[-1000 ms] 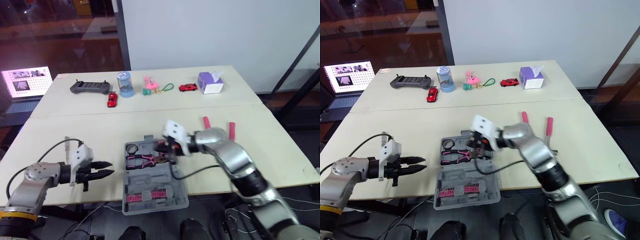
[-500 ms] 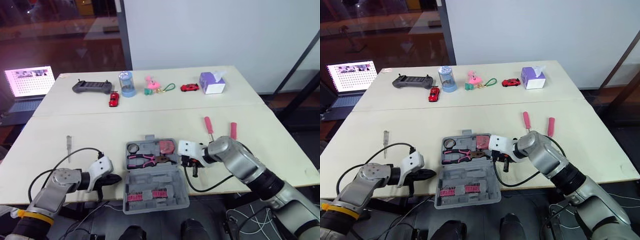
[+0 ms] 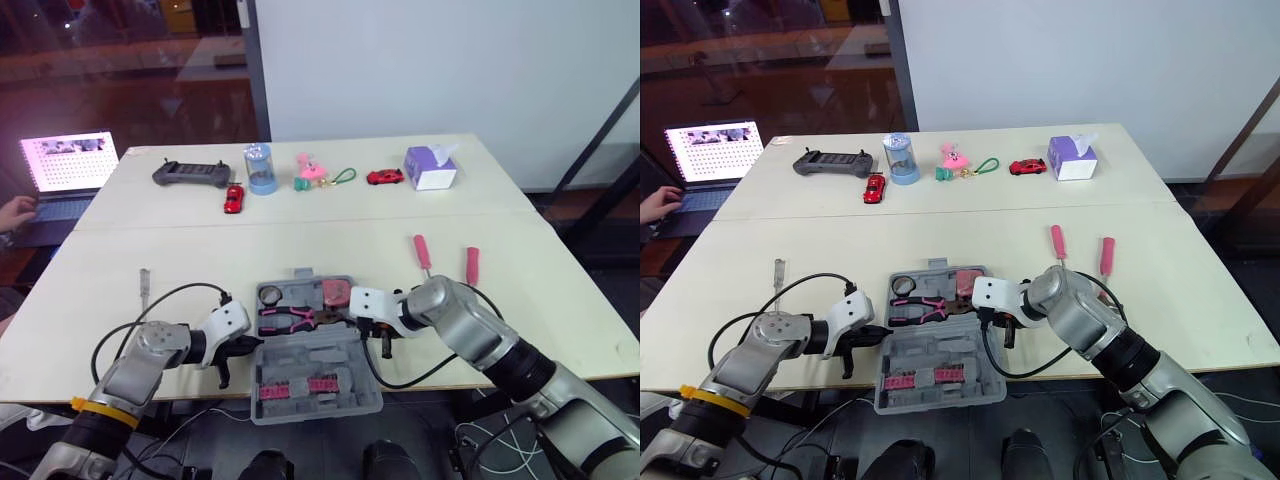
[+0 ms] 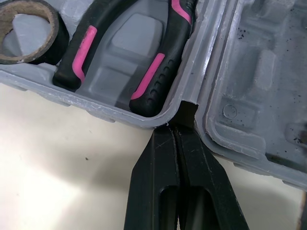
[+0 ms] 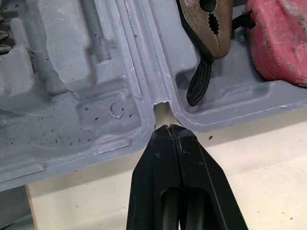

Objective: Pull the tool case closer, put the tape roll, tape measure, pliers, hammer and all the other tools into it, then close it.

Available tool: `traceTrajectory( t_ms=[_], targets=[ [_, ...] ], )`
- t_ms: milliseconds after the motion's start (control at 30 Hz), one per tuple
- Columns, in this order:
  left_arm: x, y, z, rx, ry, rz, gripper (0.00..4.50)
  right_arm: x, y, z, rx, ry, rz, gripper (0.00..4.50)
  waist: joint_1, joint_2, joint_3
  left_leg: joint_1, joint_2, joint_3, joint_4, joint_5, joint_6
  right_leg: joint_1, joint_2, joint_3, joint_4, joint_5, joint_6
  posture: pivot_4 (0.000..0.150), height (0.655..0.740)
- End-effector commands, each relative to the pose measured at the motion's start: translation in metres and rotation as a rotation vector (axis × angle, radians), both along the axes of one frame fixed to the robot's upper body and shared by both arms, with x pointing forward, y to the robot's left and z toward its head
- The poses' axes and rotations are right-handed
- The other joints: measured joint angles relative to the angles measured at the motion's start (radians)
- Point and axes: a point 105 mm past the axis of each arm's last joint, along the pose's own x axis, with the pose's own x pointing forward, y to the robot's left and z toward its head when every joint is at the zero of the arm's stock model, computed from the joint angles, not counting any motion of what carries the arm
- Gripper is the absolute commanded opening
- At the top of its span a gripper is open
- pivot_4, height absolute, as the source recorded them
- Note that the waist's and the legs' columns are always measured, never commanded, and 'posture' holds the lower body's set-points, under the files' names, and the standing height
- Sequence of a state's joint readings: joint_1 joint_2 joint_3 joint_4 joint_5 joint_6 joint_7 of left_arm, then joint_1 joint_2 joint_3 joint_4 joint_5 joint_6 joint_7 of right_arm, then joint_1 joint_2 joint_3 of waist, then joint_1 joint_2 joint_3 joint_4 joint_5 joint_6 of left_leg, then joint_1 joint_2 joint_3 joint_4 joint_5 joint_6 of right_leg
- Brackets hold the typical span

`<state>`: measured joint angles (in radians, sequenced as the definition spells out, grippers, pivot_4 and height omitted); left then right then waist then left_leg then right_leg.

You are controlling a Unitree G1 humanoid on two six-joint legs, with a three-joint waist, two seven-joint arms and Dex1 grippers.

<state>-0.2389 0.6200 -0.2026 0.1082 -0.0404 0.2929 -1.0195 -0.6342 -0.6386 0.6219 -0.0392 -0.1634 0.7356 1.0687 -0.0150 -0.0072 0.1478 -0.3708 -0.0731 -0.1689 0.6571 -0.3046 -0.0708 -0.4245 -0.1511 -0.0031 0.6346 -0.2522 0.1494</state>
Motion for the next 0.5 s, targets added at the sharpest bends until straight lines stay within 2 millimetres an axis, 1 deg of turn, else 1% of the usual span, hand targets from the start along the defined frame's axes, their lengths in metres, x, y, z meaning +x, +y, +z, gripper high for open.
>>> traceTrajectory(
  t_ms=[33,167,333,400,500],
  targets=[
    [0.001,-0.013,-0.004,-0.004,0.001,-0.028,0.08,0.001,0.019,0.010,0.043,-0.034,0.055,0.00,0.003,0.000,0.000,0.000,0.000,0.000,0.001,0.000,0.000,0.000,0.000,0.000,0.000,0.000,0.000,0.150,0.7400],
    [0.009,-0.009,-0.004,0.009,-0.006,-0.019,0.08,0.007,0.021,0.011,0.046,-0.048,0.046,0.00,0.003,0.000,0.000,0.000,0.000,0.000,0.002,0.000,0.000,0.001,0.000,0.000,0.000,0.001,0.000,0.150,0.7400],
    [0.032,-0.003,0.001,0.038,-0.043,-0.012,0.08,0.017,0.022,0.013,0.046,-0.058,0.025,0.00,0.003,0.000,0.000,0.001,0.000,0.000,0.004,0.000,0.000,0.003,0.001,0.000,0.002,0.002,0.000,0.150,0.7400],
    [0.043,0.000,0.004,0.053,-0.060,-0.012,0.08,0.024,0.021,0.015,0.047,-0.075,0.007,0.00,0.002,0.000,0.000,0.001,0.000,-0.001,0.005,0.000,0.000,0.003,0.001,0.000,0.002,0.002,0.000,0.150,0.7400],
    [0.053,0.002,0.007,0.055,-0.076,-0.012,0.08,0.032,0.020,0.016,0.049,-0.093,-0.018,0.00,-0.004,0.000,0.000,0.001,0.000,-0.001,0.005,0.000,0.000,0.003,0.001,0.000,0.002,0.002,0.000,0.150,0.7400]
  ],
)
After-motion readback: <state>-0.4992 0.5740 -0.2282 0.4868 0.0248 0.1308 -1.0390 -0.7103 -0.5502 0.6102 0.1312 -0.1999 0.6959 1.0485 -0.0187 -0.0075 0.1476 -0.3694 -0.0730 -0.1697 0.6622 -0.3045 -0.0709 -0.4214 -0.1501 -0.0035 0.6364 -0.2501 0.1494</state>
